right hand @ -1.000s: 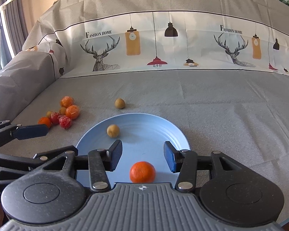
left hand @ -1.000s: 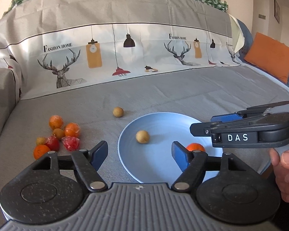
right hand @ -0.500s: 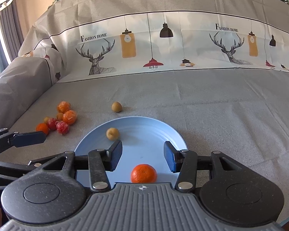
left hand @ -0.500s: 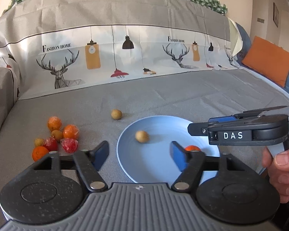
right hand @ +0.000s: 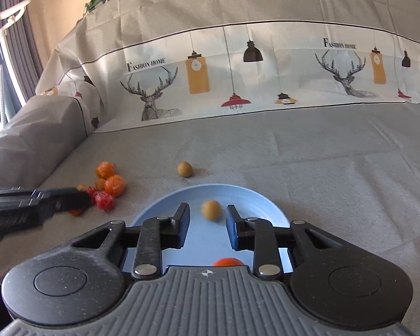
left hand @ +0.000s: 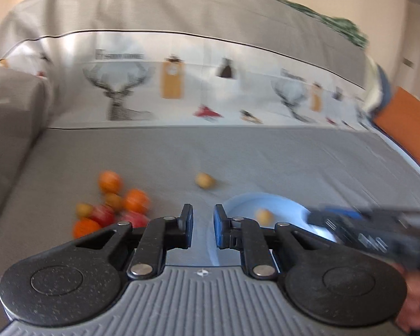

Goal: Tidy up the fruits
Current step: 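Withdraw both open tools from the plate, then grasp a small tan fruit with the right tool while the left tool reaches the pile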

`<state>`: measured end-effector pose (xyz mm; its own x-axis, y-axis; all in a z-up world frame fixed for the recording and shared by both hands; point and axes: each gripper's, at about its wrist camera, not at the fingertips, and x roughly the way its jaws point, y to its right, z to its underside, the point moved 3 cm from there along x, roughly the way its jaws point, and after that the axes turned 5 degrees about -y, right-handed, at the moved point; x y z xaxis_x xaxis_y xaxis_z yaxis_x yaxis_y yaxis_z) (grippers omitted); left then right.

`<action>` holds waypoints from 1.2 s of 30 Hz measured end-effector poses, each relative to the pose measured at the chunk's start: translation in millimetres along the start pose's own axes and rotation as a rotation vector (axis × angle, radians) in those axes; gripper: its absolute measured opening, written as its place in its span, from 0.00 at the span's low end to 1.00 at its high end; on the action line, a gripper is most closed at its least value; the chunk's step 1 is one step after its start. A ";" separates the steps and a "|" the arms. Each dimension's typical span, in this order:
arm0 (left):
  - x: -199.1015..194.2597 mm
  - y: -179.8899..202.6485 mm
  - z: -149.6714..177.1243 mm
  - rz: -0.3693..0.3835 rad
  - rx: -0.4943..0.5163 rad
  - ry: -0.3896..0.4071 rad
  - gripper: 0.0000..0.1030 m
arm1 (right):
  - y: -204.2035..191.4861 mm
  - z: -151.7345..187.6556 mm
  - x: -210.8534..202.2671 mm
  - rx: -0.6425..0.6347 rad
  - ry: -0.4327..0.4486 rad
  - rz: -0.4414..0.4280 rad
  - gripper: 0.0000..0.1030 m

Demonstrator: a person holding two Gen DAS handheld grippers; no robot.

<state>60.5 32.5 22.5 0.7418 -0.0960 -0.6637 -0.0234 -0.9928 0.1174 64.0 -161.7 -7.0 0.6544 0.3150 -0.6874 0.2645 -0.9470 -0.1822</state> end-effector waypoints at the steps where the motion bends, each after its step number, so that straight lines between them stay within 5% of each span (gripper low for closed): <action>1: 3.9 -12.5 -6.6 -0.029 -0.037 0.006 0.16 | -1.9 -1.5 1.0 0.003 0.001 -0.007 0.29; 5: 24.2 -64.7 -9.4 -0.130 -0.132 0.004 0.16 | -12.9 -8.3 5.8 0.010 0.002 -0.039 0.29; 8: 39.8 -103.4 -3.8 -0.131 -0.330 -0.066 0.17 | -20.0 -15.2 10.7 0.013 0.004 -0.061 0.29; 14: 58.5 -133.2 -3.9 -0.185 -0.437 -0.101 0.18 | -30.8 -32.2 36.5 0.012 -0.010 -0.090 0.30; 25: 65.9 -131.6 -4.3 -0.153 -0.414 -0.103 0.22 | -46.5 -62.7 116.7 0.021 -0.065 -0.033 0.30; 36: 84.1 -104.2 -8.1 -0.191 -0.217 -0.135 0.39 | -48.5 -77.9 195.4 0.025 -0.168 0.045 0.36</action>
<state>130.7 128.5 -39.5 0.6232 0.0678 -0.7791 0.2620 -0.9568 0.1264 234.3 -49.4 -77.7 0.5368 0.2593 -0.8029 0.2182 -0.9619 -0.1648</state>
